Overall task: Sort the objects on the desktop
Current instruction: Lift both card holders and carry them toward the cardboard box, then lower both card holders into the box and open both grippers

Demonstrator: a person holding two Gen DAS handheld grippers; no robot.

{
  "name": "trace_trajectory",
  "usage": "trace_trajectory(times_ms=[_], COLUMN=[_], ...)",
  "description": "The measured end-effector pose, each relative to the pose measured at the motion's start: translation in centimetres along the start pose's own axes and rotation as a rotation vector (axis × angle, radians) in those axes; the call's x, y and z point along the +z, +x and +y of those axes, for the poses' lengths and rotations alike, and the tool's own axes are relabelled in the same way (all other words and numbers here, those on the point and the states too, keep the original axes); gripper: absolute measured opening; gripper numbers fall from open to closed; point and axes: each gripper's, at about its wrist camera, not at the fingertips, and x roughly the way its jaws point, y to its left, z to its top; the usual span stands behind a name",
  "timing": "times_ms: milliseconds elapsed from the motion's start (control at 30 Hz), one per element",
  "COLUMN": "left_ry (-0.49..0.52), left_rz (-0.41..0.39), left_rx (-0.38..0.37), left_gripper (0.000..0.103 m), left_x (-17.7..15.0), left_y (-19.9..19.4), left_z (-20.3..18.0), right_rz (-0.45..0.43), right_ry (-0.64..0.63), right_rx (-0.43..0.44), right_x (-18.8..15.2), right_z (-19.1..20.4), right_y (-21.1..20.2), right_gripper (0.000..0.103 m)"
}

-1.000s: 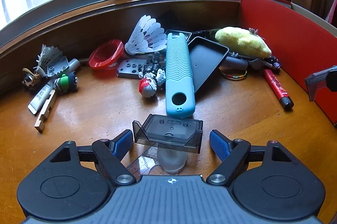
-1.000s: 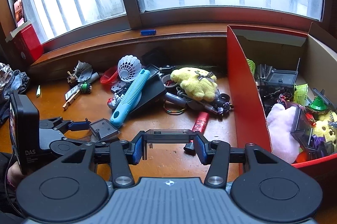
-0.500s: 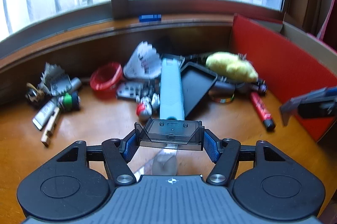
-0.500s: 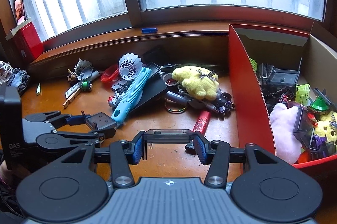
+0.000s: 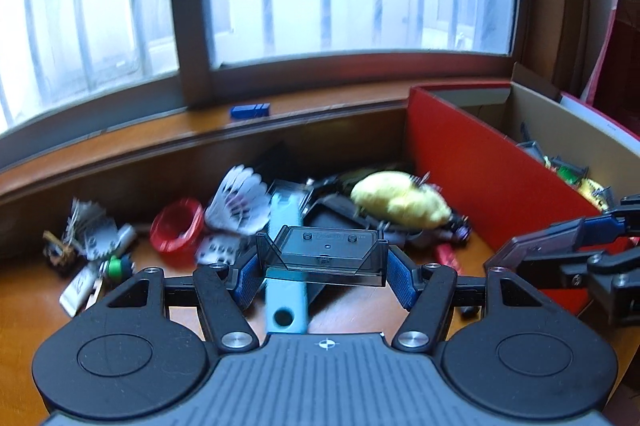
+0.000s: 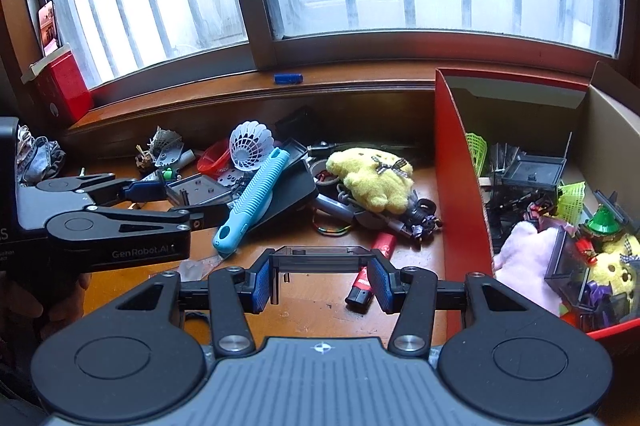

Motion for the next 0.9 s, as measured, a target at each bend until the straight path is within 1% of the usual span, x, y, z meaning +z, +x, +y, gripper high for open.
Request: trace_trajectory(times_ms=[233, 533, 733, 900], left_ry=[0.017, 0.053, 0.079, 0.100], left_rz=[-0.034, -0.080, -0.097, -0.098], left_rx=[-0.013, -0.018, -0.031, -0.051], left_gripper=[0.064, 0.064, 0.064, 0.064], left_x=[2.1, 5.1, 6.9, 8.2], left_y=[0.5, 1.0, 1.8, 3.1], left_z=[-2.4, -5.8, -8.5, -10.9], right_rz=[-0.041, -0.122, -0.172, -0.192], right_ry=[-0.016, -0.026, -0.012, 0.013], right_rx=[0.006, 0.000, -0.010, -0.035], right_x=[1.0, 2.6, 3.4, 3.6], right_z=[-1.3, -4.3, -7.2, -10.2], right_y=[-1.2, -3.6, -4.9, -5.4], right_gripper=[0.052, 0.052, 0.052, 0.052])
